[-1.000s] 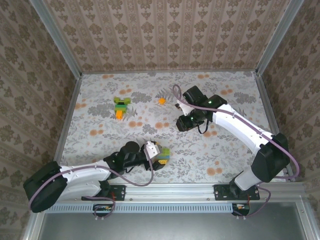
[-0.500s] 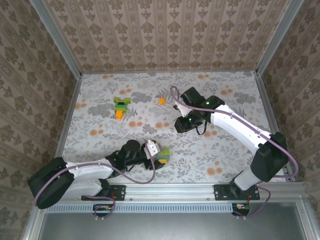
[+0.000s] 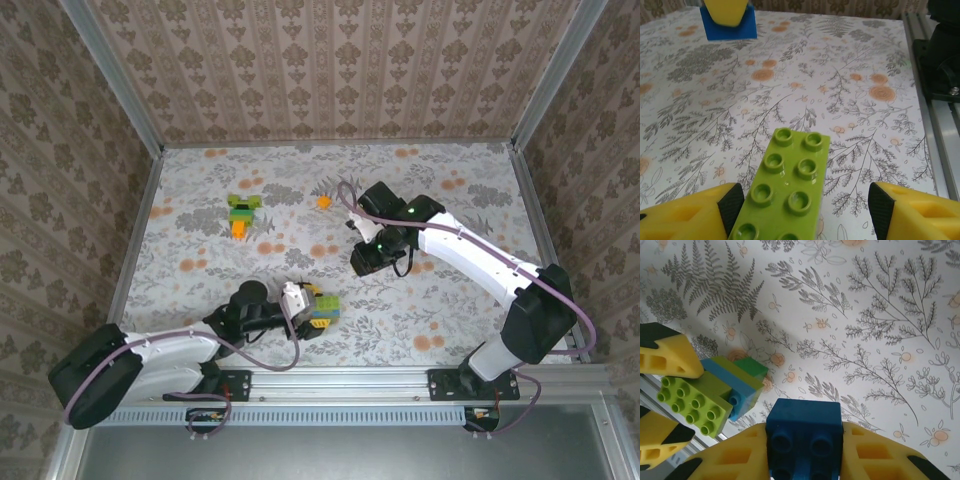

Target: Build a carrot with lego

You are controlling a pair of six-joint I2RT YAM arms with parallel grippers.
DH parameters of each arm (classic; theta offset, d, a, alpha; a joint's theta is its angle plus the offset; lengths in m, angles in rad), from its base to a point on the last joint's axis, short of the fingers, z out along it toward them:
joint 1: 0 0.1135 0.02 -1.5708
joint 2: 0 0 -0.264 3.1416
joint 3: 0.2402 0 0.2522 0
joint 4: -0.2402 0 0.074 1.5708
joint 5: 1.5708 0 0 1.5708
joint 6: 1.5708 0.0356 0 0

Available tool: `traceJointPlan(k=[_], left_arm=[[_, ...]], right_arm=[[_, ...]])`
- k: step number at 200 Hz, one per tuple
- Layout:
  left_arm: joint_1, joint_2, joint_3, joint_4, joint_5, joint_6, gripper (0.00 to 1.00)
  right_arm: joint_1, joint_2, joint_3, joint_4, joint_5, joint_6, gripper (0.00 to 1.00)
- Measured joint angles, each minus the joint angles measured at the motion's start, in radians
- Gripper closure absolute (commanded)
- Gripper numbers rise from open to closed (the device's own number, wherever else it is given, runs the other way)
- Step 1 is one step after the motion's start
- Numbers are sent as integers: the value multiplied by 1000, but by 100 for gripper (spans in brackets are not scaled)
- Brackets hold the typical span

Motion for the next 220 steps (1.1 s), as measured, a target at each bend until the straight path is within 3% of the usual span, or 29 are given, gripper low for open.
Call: traceJointPlan(k=[49,101,157,220], left_arm=[[37,67,-7,82,73,7,23],[140,235,-7,229,204,5,25],[163,336,9,325,302,2,26],[191,410,31,412,347,-12,43]], right_arm=[[0,0,-2,-14,0,17,70],[0,8,-2,-18,5,22,71],[0,36,-2,-18,8,25,71],[0,37,-2,-19,8,33,71]])
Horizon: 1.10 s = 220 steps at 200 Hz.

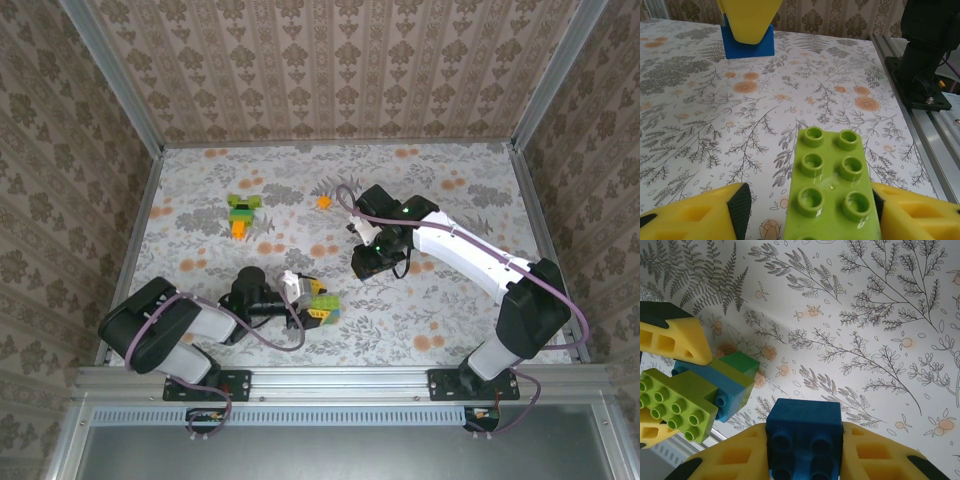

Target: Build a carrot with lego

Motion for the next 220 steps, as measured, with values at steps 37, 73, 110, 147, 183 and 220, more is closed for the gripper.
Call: traceJointPlan(k=[37,73,110,147,183,220], left_arm=[[3,26,0,35,18,-9,54],[3,31,0,50,26,-11,61],[-2,31,0,50,27,-3,68],[-32,31,0,50,18,33,72],[-51,31,-2,50,3,73,74],[-57,31,-2,50,-1,95,75]], right_arm=[[5,1,0,0,0,7,71],[32,1,0,-11,3,31,73],[87,-1,-5,-42,7,88,75],[122,-34,-54,-48,7,164,75],[142,-62,-63,-47,15,238,76],[211,-44,-28,-60,52,303,76]])
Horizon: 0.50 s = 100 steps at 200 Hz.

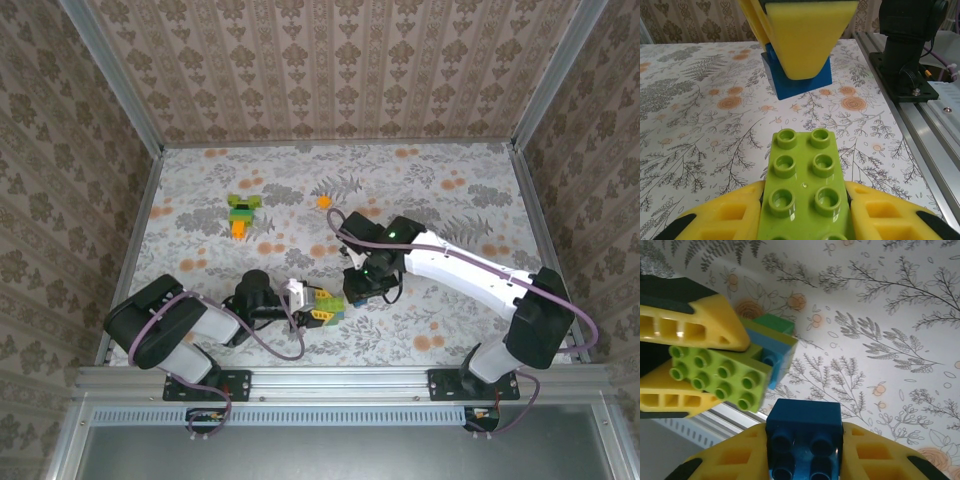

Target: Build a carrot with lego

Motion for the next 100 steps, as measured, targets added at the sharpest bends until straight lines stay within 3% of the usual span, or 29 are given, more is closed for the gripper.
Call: traceJointPlan(k=[37,100], left_arm=[[-2,0,0,0,0,8,75],[-8,20,8,16,0,14,76]], right_arm=[[53,39,37,16,32,56,76],[57,25,-29,129,62,165,77]])
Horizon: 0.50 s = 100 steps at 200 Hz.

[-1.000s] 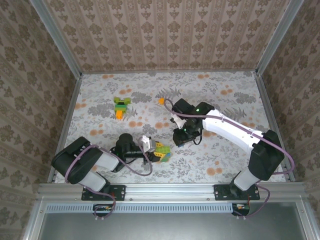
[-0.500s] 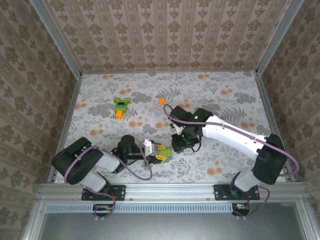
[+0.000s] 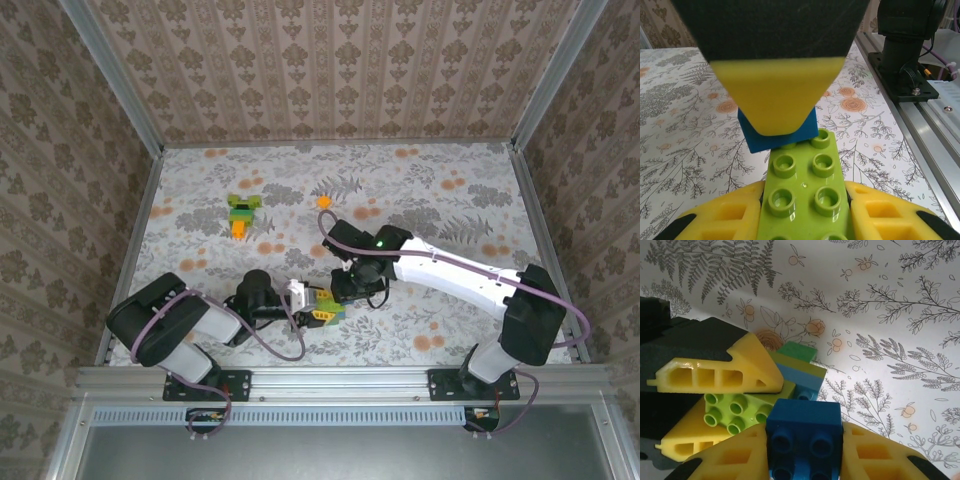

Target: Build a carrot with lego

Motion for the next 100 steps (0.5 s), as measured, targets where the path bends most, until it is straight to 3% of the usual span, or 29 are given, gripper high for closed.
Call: traceJointPlan(k=[100], left_arm=[[0,12,13,-2,0,0,76]], right_arm=[[9,-32,-38,42,26,89,77]])
